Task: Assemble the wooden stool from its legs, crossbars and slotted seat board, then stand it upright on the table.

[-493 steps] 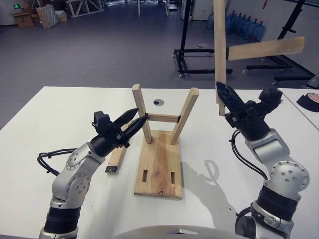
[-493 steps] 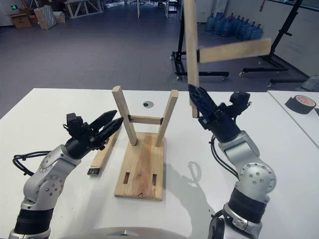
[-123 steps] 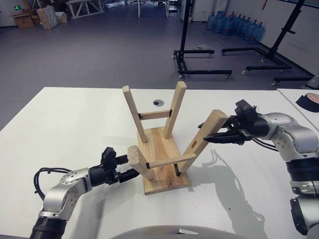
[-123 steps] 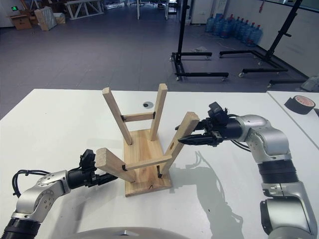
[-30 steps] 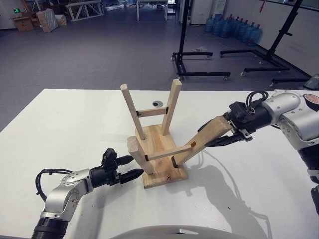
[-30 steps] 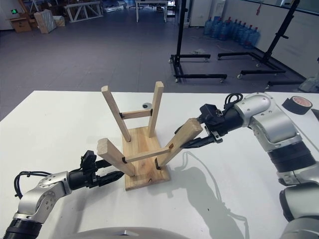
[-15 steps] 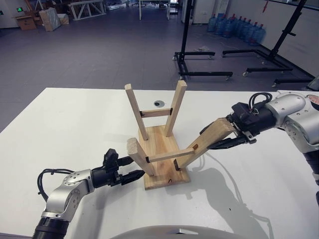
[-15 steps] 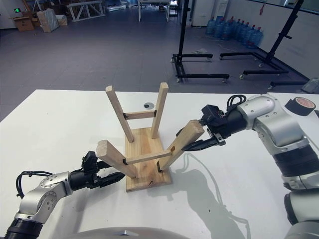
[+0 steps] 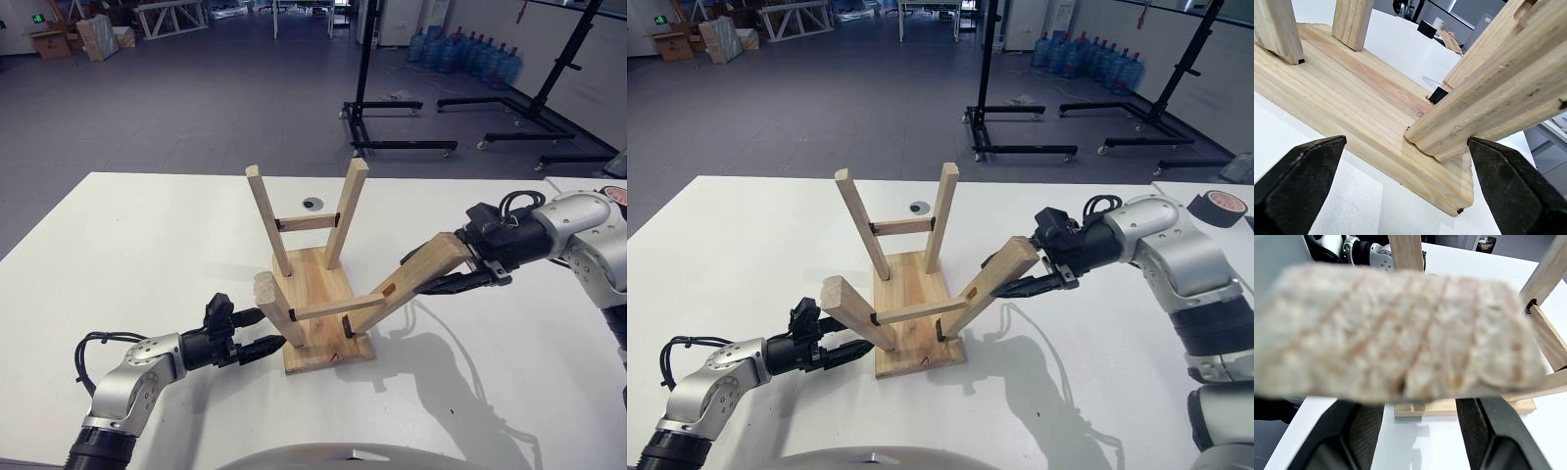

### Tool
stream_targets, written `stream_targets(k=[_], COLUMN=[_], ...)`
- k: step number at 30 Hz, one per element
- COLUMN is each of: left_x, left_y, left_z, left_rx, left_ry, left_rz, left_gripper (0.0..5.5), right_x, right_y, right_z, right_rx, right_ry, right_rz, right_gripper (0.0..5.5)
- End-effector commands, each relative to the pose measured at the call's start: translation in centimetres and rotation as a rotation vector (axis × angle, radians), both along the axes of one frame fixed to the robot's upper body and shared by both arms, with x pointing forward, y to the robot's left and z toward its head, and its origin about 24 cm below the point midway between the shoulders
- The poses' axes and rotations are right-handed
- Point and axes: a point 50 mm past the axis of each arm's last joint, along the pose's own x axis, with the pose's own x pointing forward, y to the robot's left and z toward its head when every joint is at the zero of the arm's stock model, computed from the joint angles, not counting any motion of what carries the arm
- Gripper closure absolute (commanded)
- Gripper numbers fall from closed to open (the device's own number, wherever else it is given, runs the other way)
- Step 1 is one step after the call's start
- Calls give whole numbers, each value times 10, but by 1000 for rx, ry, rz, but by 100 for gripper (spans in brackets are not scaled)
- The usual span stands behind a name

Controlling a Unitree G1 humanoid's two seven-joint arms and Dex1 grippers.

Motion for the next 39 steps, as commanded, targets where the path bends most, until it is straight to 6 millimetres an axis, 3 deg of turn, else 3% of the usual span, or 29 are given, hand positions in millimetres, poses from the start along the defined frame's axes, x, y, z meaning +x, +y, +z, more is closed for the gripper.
stream_targets(k=[1, 16, 23, 30, 39], left_x=[0, -2, -1, -4, -5], left_y=[1, 1, 2, 2, 3], left_z=[3, 3, 3, 2, 2], left_rx=[12, 10, 11, 9, 7], left_ry=[-11, -11, -11, -7, -6], left_rz=[-11, -5, -6, 2, 8], left_gripper=[95, 95, 95, 95, 95], right_x=[-1, 4, 0, 4, -11], right_y=[-7, -22, -15, -5, -4], right_z=[-7, 16, 19, 26, 20], right_rx=[-59, -50, -79, -94, -92], right_ry=[30, -52, -74, -281, -244], right_rz=[-23, -87, -29, 49, 101], right_gripper=[347, 347, 347, 347, 347])
